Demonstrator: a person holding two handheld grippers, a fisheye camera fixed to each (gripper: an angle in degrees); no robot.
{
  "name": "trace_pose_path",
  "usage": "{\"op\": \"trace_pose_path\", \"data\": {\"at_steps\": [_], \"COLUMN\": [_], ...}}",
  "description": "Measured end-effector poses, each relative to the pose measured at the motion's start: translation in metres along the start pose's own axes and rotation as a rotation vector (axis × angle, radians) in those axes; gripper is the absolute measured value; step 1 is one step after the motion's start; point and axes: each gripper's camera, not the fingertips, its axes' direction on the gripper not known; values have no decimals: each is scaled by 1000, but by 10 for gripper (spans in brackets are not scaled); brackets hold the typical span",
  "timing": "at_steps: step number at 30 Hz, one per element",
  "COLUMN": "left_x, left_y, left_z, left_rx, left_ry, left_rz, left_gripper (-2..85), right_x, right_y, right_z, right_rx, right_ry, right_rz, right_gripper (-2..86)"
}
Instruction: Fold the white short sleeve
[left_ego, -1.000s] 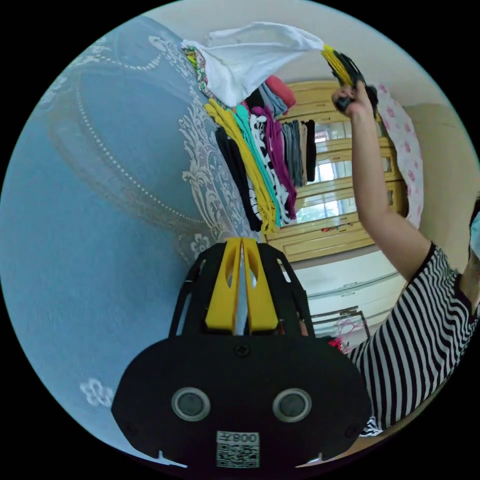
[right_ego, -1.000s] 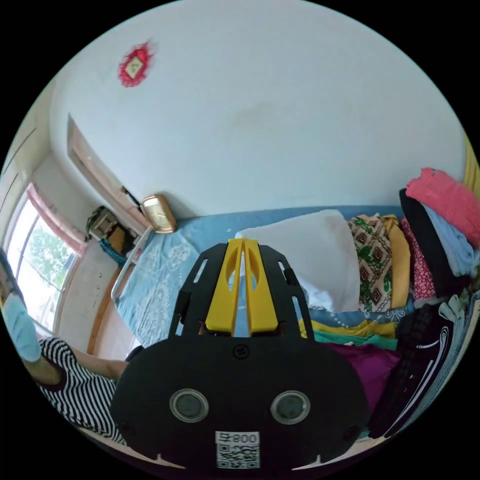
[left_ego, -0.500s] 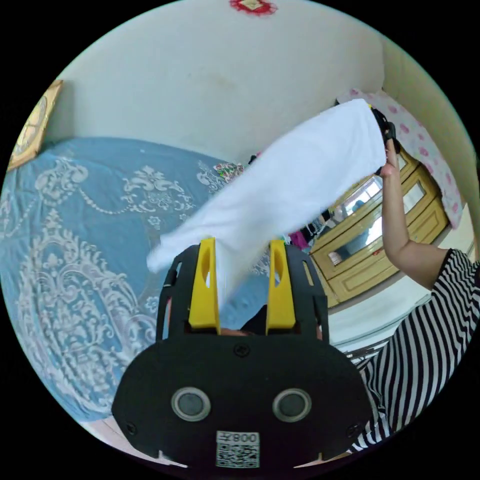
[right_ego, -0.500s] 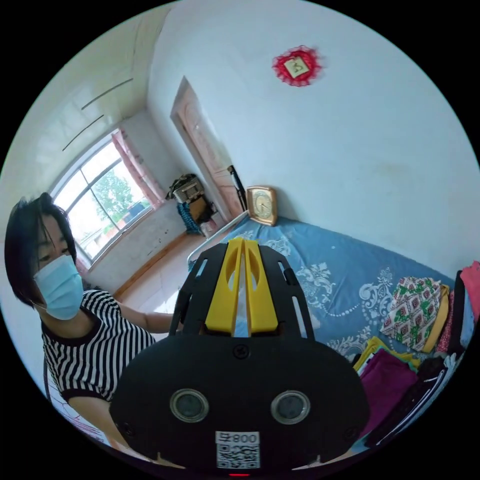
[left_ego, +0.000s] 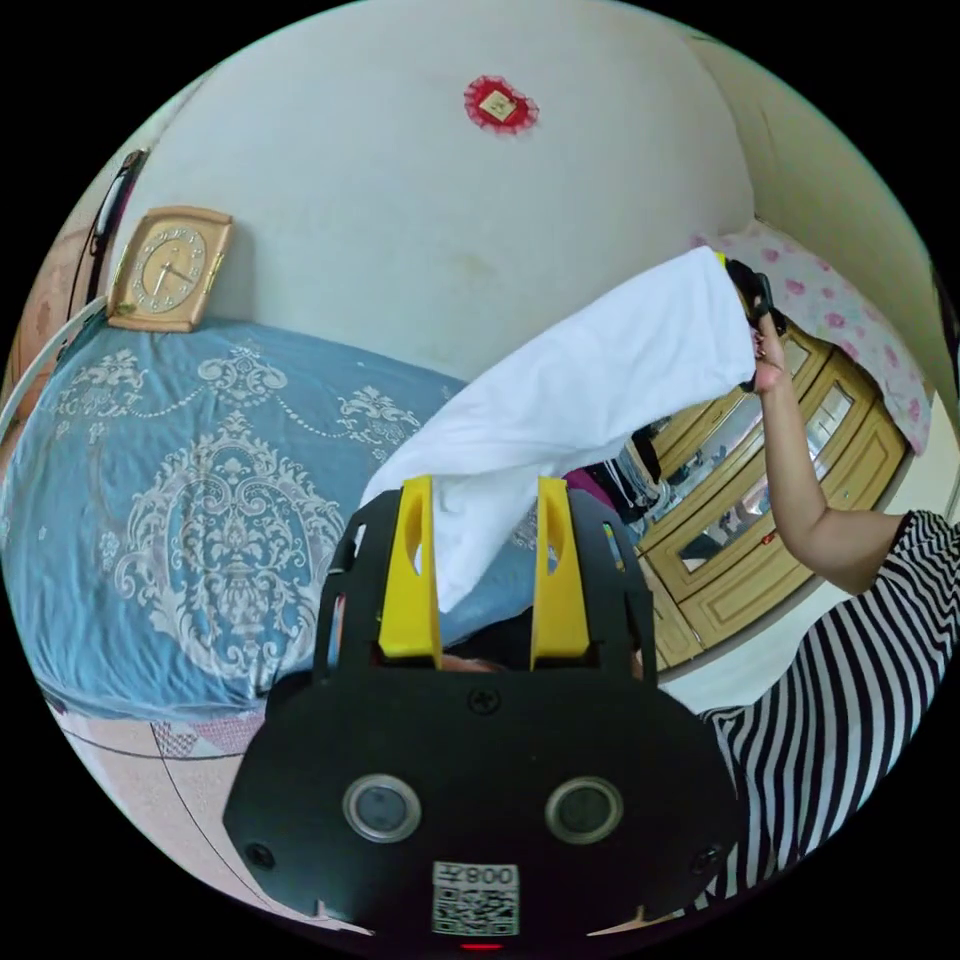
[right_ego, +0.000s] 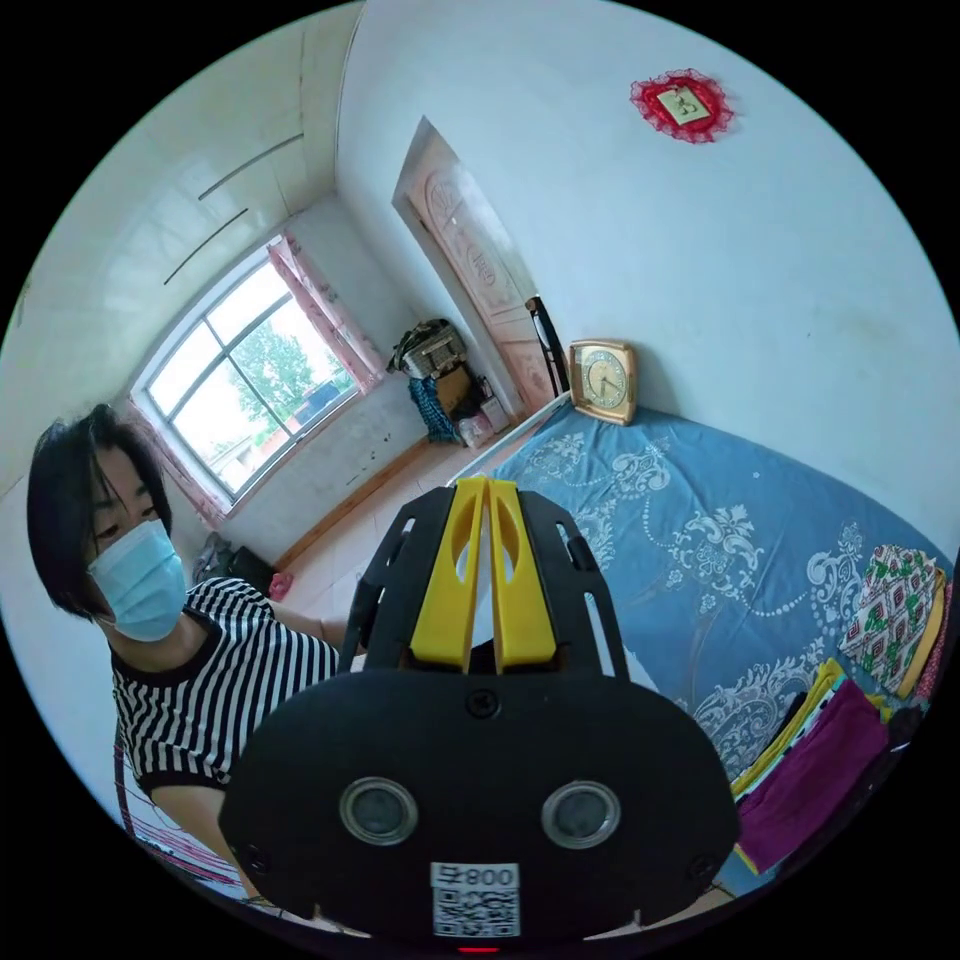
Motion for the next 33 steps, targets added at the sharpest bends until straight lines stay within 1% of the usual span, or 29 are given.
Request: {"op": "trace_pose_path", "data": {"at_steps": [2,4,10,12,15,18,19,21,26,29,33], "left_x": [28,67,163,189,238,294,316,347,409,433,469], "left_y": [-10,-23,-44,-49,-66,-85,-91,-98,-115,-129,-153], "left_z": [8,25,48,51,66,85,92,99,84,52,-20], "left_rx": [-29,-98,-165,-156,-204,-253,-272,-299,-273,-218,-90], "left_ry": [-6,-70,-162,-165,-153,-127,-114,-81,-58,-20,-35], "left_rz": [37,101,192,194,250,328,349,376,374,328,311], "left_gripper": [144,145,147,146,139,113,78,43,16,12,10], "right_x": [-11,-22,-53,-63,-70,-77,-78,-83,-88,-87,-84], "right_y": [10,21,56,70,88,107,111,126,160,182,210], "right_z": [7,10,2,-3,-7,-11,-12,-18,-34,-44,-53], "right_rx": [-16,-21,-2,16,28,39,42,55,97,139,193], "right_ry": [5,13,55,63,58,68,71,87,110,96,85], "right_rz": [9,20,45,54,73,92,95,111,144,165,183], "right_gripper": [3,3,3,3,3,3,3,3,2,3,3]}}
